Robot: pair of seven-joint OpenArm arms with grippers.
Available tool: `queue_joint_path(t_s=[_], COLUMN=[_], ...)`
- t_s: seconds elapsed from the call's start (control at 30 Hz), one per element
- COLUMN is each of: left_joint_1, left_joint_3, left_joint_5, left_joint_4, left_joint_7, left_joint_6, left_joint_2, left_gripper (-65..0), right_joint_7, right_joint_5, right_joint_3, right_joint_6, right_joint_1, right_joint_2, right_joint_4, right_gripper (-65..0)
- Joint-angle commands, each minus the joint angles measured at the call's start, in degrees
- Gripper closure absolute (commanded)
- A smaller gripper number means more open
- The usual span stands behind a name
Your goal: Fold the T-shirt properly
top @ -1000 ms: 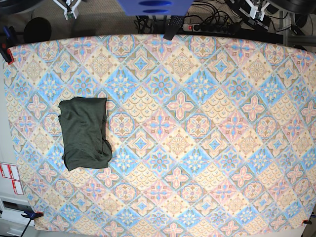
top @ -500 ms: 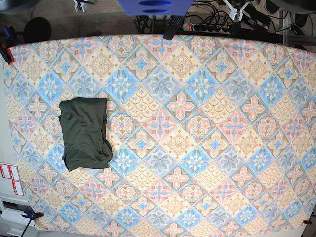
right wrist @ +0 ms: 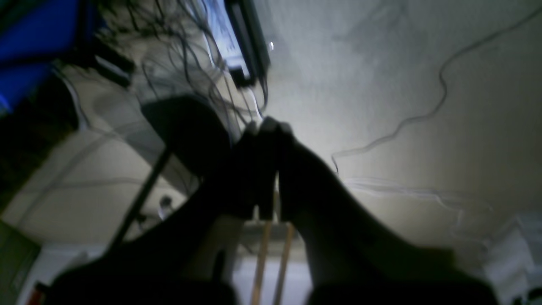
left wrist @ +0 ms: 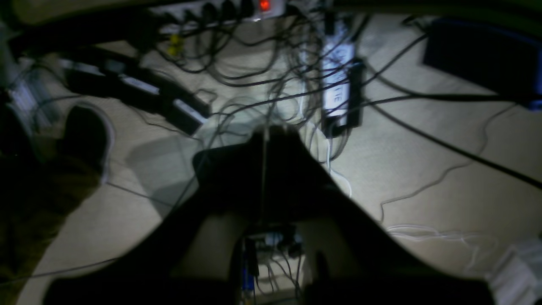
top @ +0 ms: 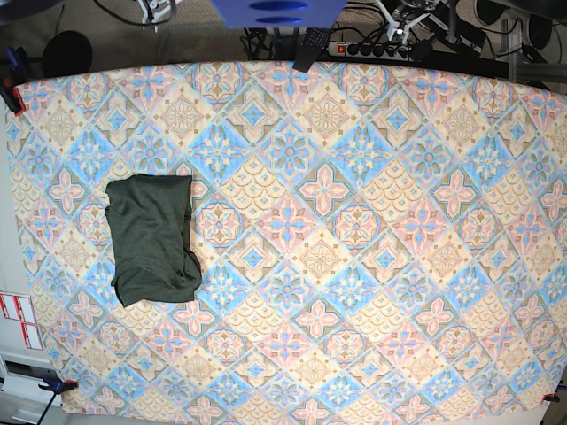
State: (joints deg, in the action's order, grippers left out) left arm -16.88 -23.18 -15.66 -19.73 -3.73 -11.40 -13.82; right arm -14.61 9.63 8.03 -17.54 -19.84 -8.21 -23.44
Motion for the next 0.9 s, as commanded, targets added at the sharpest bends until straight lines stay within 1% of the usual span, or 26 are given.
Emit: queue_joint_path(t_s=[0.0, 0.13, 0.23, 0.33, 0.47, 0.63, 0.77, 0.8, 0.87], left_joint_1=[1.6, 3.4, 3.9, 4.4, 4.9, 5.0, 5.0, 5.0, 5.2], left_joint_3=[-2.9, -6.4, -6.9, -6.9, -6.9, -6.8, -6.6, -6.6, -6.6], left_joint_5=[0.0, 0.0, 0.0, 0.0, 0.0, -0.4, -0.1, -0.1, -0.1], left_joint_4=[3.6, 4.8, 4.8, 4.8, 4.8, 4.8, 4.7, 4.7, 4.7], left_joint_7=[-2.4, -3.1, -3.2, -3.2, -3.3, -3.3, -3.3, -3.3, -3.3], left_joint_6=[0.6, 2.0, 2.9, 3.2, 3.2, 3.2, 3.2, 3.2, 3.2], left_joint_2=[0.9, 2.8, 4.2, 5.3, 6.3, 6.3, 6.1, 6.1, 5.9], left_gripper=[0.0, 0.0, 0.0, 0.0, 0.0, 0.0, 0.0, 0.0, 0.0], right_joint_7=[-0.2, 0.9, 2.2, 2.6, 2.6, 2.6, 2.5, 2.5, 2.5], right_joint_5=[-0.2, -0.2, -0.2, -0.2, -0.2, -0.2, -0.2, -0.2, -0.2], right_joint_3=[0.1, 0.1, 0.2, 0.2, 0.2, 0.2, 0.5, 0.4, 0.4], right_joint_6=[-0.2, -0.1, 0.0, 0.1, 0.1, 0.1, 0.1, 0.1, 0.1], right_joint_1=[-0.4, 1.4, 2.5, 3.4, 4.7, 5.5, 5.5, 5.6, 5.9], right_joint_2=[-0.5, -0.4, 0.0, 3.5, 5.7, 5.7, 5.1, 4.4, 4.0], right_joint_4=[0.7, 3.2, 4.6, 5.1, 5.3, 5.3, 5.3, 5.3, 5.3], right_gripper=[0.0, 0.0, 0.0, 0.0, 0.0, 0.0, 0.0, 0.0, 0.0])
